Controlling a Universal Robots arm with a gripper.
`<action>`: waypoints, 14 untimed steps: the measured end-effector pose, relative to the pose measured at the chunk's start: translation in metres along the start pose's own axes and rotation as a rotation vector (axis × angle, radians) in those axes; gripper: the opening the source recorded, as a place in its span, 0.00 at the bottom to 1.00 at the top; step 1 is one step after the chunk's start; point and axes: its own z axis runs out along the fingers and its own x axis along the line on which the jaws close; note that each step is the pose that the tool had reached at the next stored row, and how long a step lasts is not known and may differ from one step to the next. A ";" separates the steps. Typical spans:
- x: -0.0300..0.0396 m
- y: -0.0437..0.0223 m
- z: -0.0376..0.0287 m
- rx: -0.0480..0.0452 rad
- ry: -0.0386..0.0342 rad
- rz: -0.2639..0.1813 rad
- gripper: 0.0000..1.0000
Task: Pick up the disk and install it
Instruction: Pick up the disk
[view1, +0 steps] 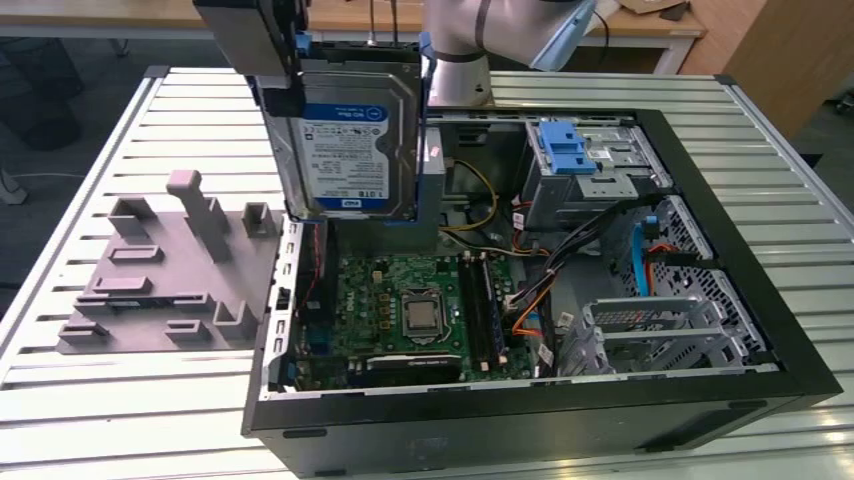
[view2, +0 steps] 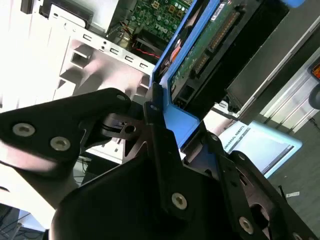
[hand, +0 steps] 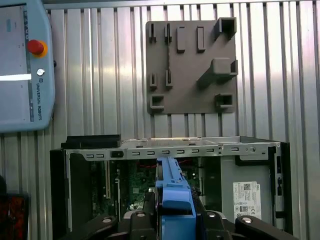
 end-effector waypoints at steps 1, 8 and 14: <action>0.0000 -0.0007 0.0001 0.0000 -0.0002 0.000 0.37; -0.0002 -0.0029 -0.0001 0.0000 -0.0001 0.000 0.37; -0.0002 -0.0047 -0.0001 0.0000 -0.0001 0.000 0.37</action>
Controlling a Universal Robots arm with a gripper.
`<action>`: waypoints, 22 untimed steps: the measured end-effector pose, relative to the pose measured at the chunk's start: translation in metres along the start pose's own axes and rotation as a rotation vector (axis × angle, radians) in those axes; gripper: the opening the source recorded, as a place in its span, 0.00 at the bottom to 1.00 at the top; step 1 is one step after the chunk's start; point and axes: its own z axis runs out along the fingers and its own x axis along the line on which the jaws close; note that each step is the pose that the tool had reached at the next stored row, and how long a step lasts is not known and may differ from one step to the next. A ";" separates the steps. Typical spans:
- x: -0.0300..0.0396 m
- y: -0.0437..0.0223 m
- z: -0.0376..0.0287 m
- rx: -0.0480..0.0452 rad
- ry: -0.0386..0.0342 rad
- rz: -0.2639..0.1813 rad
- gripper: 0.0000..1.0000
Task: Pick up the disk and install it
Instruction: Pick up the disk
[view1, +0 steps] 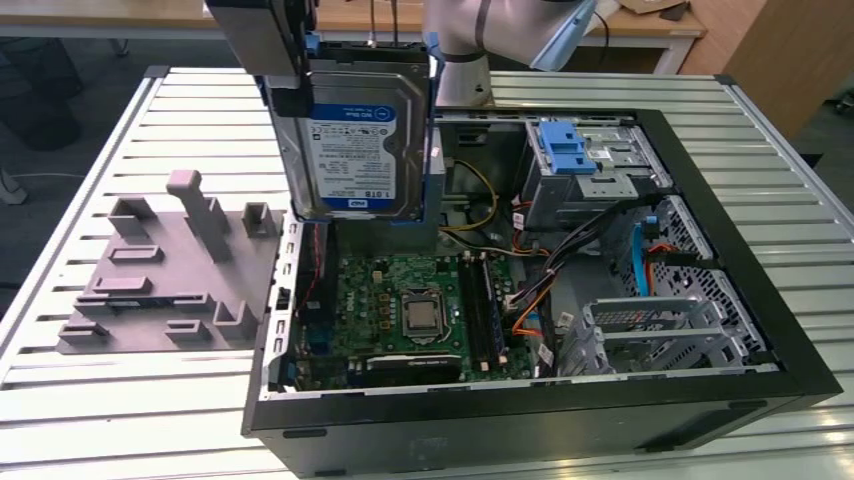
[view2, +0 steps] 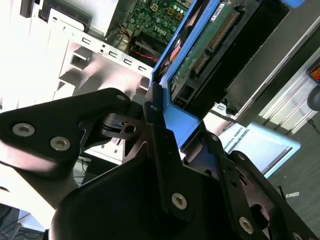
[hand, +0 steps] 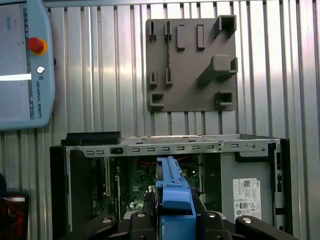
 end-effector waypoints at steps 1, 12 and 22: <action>0.0000 -0.0002 0.0000 0.0000 0.0000 0.000 0.37; -0.0003 -0.0053 -0.0001 0.0000 0.0000 0.000 0.37; -0.0005 -0.0099 -0.0002 0.0000 0.0000 0.000 0.37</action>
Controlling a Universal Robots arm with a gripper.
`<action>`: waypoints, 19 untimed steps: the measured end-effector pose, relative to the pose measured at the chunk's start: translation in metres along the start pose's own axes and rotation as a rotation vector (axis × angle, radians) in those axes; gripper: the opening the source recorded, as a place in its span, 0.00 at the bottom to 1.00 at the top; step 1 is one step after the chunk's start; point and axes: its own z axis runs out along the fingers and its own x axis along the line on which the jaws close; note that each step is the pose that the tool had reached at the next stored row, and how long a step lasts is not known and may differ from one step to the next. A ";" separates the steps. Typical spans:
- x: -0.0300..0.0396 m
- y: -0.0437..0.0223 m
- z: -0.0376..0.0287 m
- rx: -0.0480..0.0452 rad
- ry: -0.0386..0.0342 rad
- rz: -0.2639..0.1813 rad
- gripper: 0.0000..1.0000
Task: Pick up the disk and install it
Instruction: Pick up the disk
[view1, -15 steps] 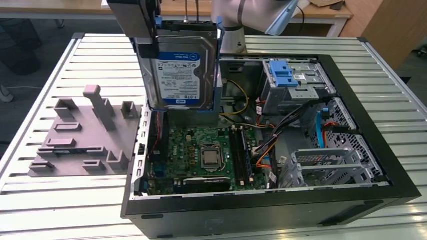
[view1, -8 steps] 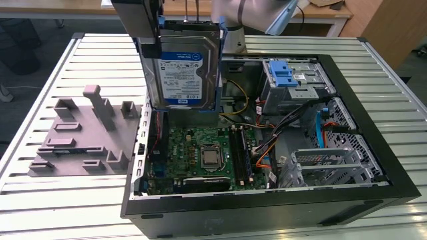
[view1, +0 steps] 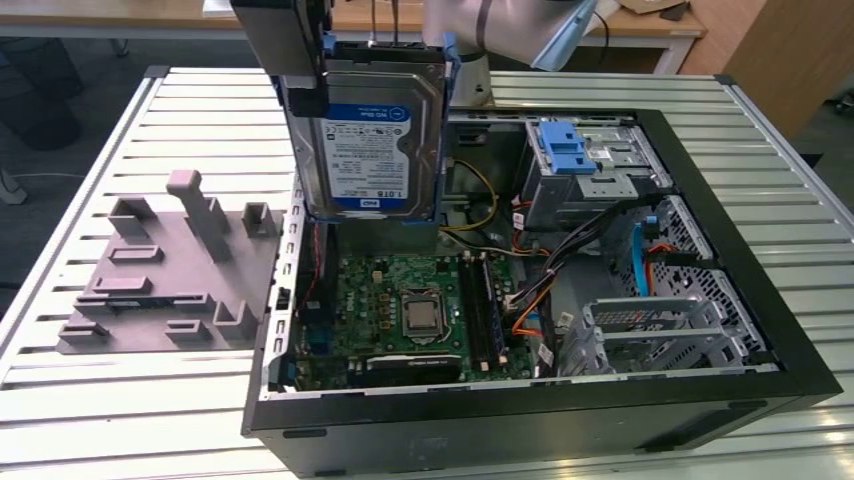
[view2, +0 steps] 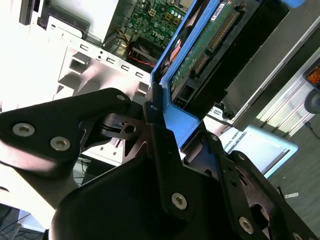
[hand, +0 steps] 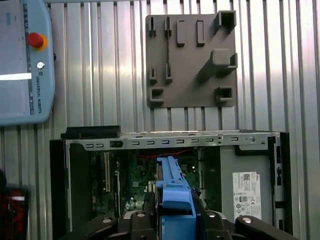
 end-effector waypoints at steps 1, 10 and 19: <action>0.0000 -0.0004 0.0000 0.0000 0.0001 0.000 0.37; -0.0003 -0.0052 -0.0001 -0.0001 0.0000 0.000 0.37; -0.0006 -0.0105 -0.0002 -0.0001 0.0001 0.000 0.37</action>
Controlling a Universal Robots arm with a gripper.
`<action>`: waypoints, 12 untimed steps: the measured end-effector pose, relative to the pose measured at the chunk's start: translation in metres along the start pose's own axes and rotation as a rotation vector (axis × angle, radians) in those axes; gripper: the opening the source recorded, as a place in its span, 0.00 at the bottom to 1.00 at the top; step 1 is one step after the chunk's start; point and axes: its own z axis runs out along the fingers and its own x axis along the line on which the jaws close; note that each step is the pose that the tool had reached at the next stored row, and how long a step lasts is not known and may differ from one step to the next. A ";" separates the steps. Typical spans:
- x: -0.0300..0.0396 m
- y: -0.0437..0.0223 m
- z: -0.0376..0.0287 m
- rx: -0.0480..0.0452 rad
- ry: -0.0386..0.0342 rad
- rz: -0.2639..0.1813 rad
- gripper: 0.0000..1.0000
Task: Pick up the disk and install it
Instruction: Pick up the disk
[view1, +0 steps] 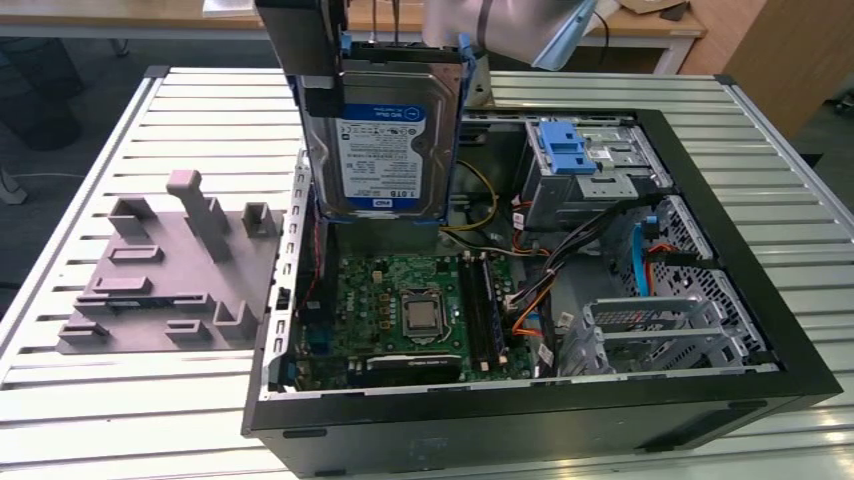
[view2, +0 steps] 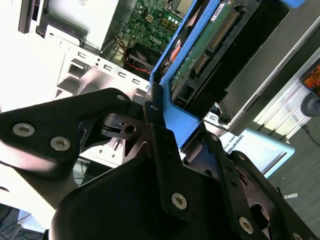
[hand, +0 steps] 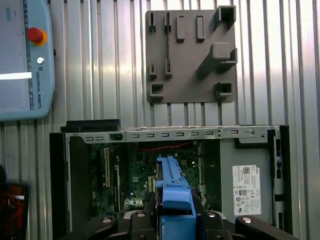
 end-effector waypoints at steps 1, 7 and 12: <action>0.0000 -0.0007 0.0000 0.0000 0.0000 0.000 0.37; -0.0002 -0.0035 -0.0001 0.0001 0.0000 0.000 0.37; -0.0003 -0.0059 -0.0001 0.0000 0.0000 0.000 0.37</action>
